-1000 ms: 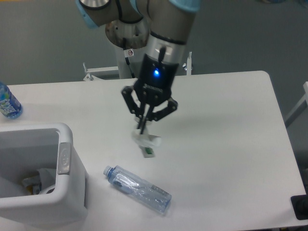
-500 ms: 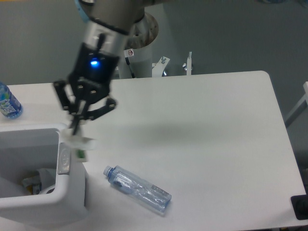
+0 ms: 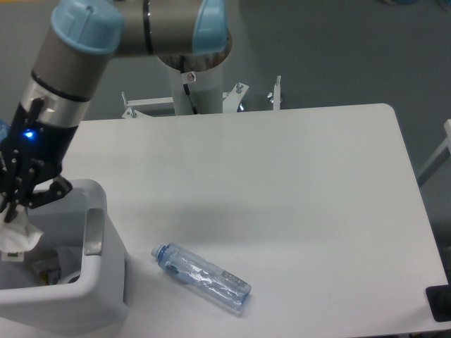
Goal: Place the trash in the trash can
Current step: 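Open the gripper over the bin to drop the wrapper, then move the open gripper back over the clear plastic bottle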
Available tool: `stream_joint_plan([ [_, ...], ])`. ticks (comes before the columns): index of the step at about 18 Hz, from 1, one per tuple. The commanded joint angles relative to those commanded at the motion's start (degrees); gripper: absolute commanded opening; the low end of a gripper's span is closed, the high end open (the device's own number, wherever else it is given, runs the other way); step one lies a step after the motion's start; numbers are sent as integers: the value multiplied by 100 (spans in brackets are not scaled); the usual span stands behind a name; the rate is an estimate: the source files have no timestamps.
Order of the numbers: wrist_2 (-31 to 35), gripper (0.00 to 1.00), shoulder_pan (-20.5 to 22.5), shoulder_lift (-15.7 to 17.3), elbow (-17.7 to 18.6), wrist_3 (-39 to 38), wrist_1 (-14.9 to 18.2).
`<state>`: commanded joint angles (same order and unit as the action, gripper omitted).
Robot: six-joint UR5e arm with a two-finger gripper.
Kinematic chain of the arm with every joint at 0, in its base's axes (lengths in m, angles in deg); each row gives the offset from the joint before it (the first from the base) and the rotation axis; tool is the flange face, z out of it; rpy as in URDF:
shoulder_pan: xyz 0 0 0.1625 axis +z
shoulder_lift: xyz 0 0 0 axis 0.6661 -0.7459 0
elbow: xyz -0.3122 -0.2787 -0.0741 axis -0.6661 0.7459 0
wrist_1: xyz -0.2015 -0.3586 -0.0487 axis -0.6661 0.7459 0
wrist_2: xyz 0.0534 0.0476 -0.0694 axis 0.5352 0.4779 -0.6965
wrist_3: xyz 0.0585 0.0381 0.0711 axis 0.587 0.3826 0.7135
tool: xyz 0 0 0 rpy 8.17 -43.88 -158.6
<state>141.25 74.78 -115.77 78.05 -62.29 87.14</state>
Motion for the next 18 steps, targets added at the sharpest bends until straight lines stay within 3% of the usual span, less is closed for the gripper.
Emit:
stream_joint_plan([
  [7,192,100,122,79,9,-88,26],
  [11,763,100,456,167,0,-623,18],
  [18,922,100,1291,228,35,-677,79],
])
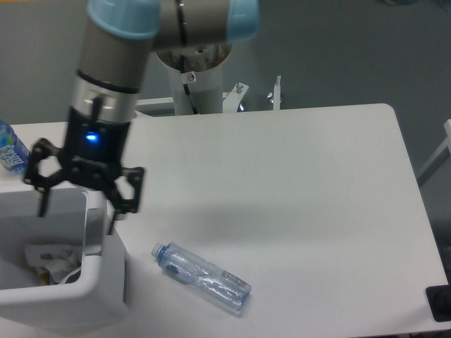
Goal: Place the trash in the trash can
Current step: 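Move the open gripper back over the clear plastic bottle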
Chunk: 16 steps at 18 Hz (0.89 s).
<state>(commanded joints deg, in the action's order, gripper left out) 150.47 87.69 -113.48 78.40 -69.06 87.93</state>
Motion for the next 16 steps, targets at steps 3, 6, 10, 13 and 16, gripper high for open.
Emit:
stream_joint_plan([
  [3,736,100,150,53,88,0,9],
  [6,1545,100,150,-26,123,0,9],
  [10,2170,100,150,-263,229,-140,9],
  [13,2567,100,133,-474,229,-640,9],
  [16,2602,100,124,-895,220,-1255,0],
])
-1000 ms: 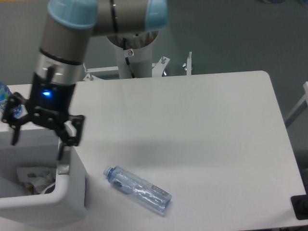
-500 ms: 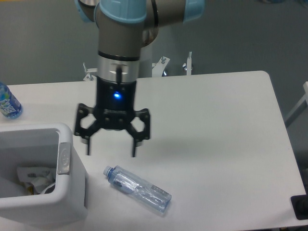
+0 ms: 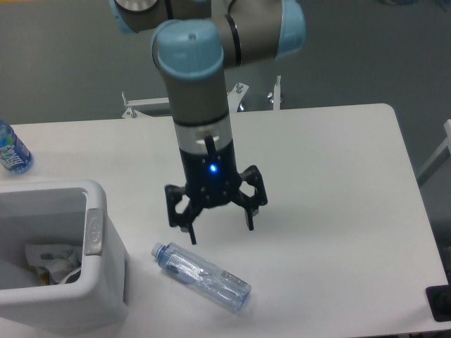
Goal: Place the trash in the trash can
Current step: 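Move the open gripper back over the clear plastic bottle, then lower the gripper and close it around the bottle's body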
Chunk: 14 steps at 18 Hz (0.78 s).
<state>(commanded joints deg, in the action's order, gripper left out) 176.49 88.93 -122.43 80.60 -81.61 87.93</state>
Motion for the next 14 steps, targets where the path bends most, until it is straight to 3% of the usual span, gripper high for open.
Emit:
stream_joint_plan([
  [4,-26,100,-9,-528,61,-537,9],
  [9,-386,100,-18,-906,158,-714,0],
  [14,-351,100,-18,-1144,70,-837,0],
])
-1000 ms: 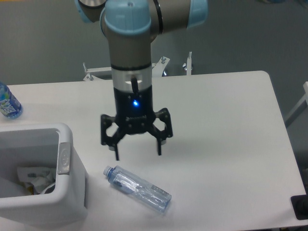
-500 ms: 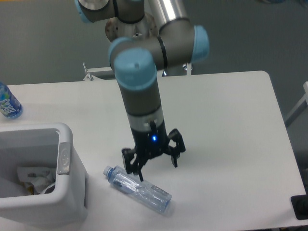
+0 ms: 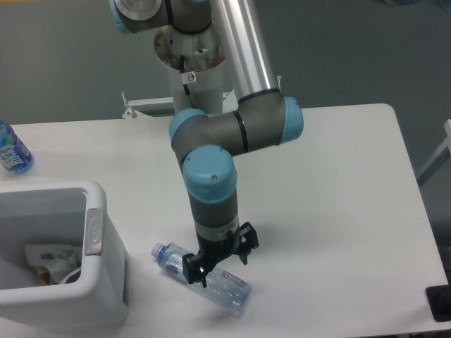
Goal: Place the trash in the trash can
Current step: 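Lower the gripper and close it around the bottle's body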
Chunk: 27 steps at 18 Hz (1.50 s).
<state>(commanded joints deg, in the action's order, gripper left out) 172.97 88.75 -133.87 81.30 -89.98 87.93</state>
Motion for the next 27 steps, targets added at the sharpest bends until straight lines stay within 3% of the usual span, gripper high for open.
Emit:
stream_joint_plan([
  [5,9,100,0,-334,-237,-482,-9],
  [19,343,100,-79,-651,-246,-747,-97],
  [24,492,100,-97,-747,-255,-853,-352],
  [25,492,97,-97,-747,-255,-853,-352],
  [27,492,82,-97,-739,-246,-853,-360],
])
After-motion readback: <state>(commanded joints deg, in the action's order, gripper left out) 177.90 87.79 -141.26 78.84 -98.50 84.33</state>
